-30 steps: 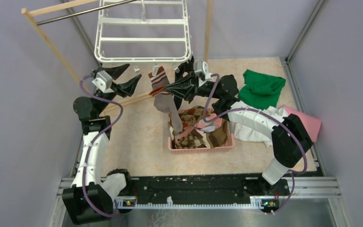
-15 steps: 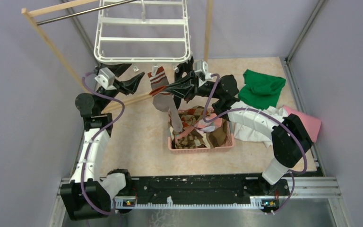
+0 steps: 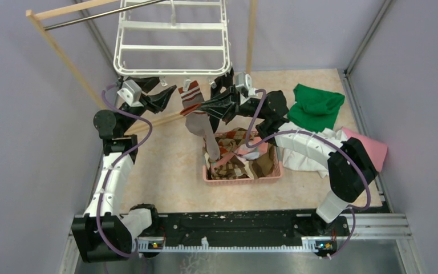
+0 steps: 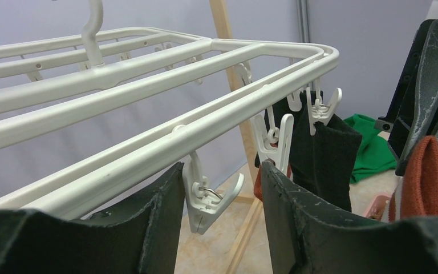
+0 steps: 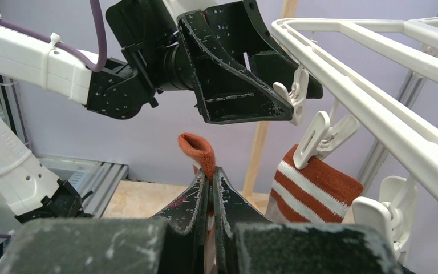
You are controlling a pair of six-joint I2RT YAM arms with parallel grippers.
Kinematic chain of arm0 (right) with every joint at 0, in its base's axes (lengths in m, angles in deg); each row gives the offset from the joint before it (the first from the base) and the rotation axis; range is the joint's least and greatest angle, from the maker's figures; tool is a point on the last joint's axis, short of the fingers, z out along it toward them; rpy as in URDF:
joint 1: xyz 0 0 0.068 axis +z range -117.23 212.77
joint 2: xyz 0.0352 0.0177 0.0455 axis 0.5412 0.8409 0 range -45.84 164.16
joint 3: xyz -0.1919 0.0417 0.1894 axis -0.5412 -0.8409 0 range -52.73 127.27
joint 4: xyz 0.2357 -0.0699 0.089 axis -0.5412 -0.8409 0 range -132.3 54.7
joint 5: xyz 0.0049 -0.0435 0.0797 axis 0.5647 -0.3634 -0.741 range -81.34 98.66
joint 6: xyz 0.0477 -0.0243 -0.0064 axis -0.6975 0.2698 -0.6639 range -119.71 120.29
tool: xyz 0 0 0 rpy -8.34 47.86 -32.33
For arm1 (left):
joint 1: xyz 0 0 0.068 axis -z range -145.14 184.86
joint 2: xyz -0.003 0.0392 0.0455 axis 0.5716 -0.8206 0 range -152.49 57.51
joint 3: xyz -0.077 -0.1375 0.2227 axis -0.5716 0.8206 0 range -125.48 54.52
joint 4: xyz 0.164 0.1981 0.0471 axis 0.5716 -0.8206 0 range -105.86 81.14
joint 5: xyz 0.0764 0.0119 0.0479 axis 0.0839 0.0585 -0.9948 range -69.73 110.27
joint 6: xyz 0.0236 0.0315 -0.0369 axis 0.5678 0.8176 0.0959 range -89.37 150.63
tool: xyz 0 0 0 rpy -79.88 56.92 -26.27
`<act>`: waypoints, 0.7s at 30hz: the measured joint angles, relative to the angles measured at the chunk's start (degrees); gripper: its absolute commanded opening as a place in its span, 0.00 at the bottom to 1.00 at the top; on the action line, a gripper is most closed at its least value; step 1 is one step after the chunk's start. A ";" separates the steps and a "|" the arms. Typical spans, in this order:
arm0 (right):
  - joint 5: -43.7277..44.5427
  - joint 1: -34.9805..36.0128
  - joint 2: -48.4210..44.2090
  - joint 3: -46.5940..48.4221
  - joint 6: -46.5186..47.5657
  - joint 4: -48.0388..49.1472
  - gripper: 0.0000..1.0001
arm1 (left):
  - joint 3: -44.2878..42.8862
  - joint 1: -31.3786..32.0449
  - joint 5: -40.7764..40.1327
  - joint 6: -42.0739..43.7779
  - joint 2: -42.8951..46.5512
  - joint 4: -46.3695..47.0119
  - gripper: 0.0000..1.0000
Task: Clip the socks to the hanger
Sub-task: Open the clamp at the hanger.
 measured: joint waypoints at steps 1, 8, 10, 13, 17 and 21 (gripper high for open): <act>0.00 0.00 0.00 0.00 -0.02 -0.02 0.00 | -0.04 0.09 -0.02 0.00 -0.02 0.02 0.55; -0.02 0.00 0.00 0.00 -0.02 0.09 0.00 | -0.09 0.46 -0.04 -0.26 -0.04 0.61 0.55; -0.02 0.00 0.00 0.00 -0.02 0.09 0.00 | -0.15 0.59 -0.04 -0.33 -0.04 0.90 0.55; -0.02 0.00 0.00 0.00 -0.02 0.09 0.00 | -0.15 0.59 -0.22 -0.52 -0.04 1.09 0.55; -0.02 0.00 0.00 0.00 -0.02 0.09 0.00 | -0.15 0.63 -0.48 -0.98 -0.04 1.51 0.46; -0.02 0.22 0.00 0.00 -0.02 0.07 0.00 | -0.15 0.85 -0.92 -1.84 -0.04 2.10 0.38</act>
